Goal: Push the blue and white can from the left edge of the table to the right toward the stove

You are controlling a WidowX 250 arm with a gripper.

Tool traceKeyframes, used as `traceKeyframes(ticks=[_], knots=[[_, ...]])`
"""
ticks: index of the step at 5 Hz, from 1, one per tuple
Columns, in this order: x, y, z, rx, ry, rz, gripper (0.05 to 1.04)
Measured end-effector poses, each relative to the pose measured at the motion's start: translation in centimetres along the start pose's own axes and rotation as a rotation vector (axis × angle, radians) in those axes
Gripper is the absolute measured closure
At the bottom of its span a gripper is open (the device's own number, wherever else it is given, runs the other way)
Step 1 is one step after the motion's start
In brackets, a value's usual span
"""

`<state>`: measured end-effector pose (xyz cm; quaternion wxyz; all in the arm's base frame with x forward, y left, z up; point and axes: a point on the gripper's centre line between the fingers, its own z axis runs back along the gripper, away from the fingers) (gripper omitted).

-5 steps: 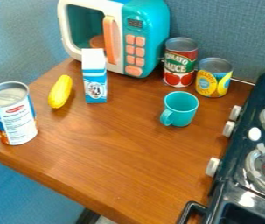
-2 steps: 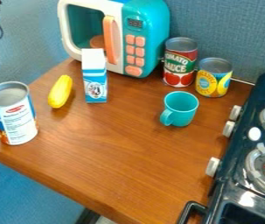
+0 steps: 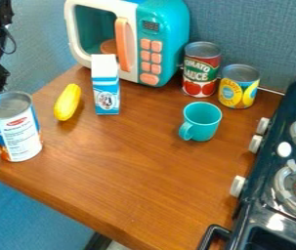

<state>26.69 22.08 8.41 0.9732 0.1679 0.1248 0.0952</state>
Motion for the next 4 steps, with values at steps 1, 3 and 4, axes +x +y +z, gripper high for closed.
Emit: traceKeyframes(ticks=[1,3,4], knots=[[0.0,-1.2,-0.1,-0.073,-0.001,0.02,0.082],[-2.0,-6.1,0.3,-0.215,0.051,0.006,0.082],[-3.4,-10.3,2.3,-0.249,0.023,-0.054,0.082]])
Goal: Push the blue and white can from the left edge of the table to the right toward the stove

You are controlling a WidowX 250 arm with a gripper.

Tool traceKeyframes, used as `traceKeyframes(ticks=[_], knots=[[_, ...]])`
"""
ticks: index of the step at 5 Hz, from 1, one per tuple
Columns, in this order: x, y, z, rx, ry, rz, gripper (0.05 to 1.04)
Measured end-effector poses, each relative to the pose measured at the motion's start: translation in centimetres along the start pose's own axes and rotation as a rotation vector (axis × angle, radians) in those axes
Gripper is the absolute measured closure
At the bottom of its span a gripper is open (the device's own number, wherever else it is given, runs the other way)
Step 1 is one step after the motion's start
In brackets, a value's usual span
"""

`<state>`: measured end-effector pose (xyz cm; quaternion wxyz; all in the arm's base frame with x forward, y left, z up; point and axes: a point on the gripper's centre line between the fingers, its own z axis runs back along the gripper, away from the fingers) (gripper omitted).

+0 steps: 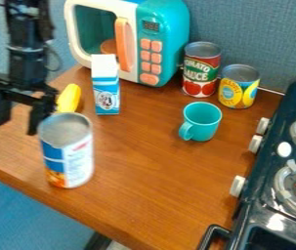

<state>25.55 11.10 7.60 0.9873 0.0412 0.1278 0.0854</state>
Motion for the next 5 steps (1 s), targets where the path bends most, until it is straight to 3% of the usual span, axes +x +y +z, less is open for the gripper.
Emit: traceKeyframes(ticks=[2,4,5], knots=[[0.0,-8.0,0.4,-0.086,-0.042,-0.088,0.082],[0.2,-9.0,0.1,-0.141,-0.048,-0.091,0.082],[-0.1,-8.6,0.3,-0.124,-0.033,-0.079,0.082]])
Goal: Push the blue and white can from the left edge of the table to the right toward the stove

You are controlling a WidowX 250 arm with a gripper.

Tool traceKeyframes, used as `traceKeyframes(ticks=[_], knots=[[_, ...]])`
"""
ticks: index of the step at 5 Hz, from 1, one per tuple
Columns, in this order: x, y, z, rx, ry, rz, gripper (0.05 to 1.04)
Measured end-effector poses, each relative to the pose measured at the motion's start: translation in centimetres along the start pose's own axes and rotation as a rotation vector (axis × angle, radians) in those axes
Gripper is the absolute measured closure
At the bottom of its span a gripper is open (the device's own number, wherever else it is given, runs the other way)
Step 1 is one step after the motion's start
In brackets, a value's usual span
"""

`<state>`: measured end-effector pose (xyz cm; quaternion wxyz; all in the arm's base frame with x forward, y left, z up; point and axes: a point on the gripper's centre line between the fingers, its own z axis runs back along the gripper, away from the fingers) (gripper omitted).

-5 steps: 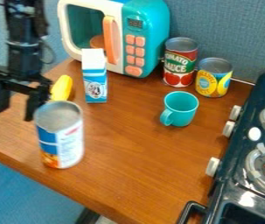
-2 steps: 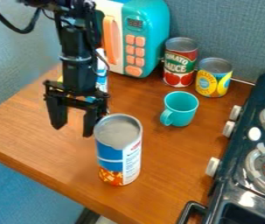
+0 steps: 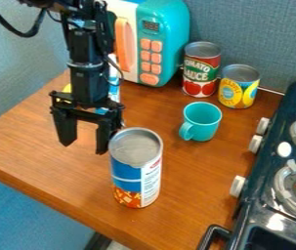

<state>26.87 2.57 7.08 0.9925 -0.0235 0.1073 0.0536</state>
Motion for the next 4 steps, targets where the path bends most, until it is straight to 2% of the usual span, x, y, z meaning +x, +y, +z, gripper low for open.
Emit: traceKeyframes(ticks=[2,3,4], knots=[[-0.5,1.9,7.0,0.148,-0.172,-0.116,0.082],[0.8,2.1,9.0,0.169,-0.197,-0.204,0.082],[3.3,3.1,7.2,0.088,-0.119,-0.209,0.082]])
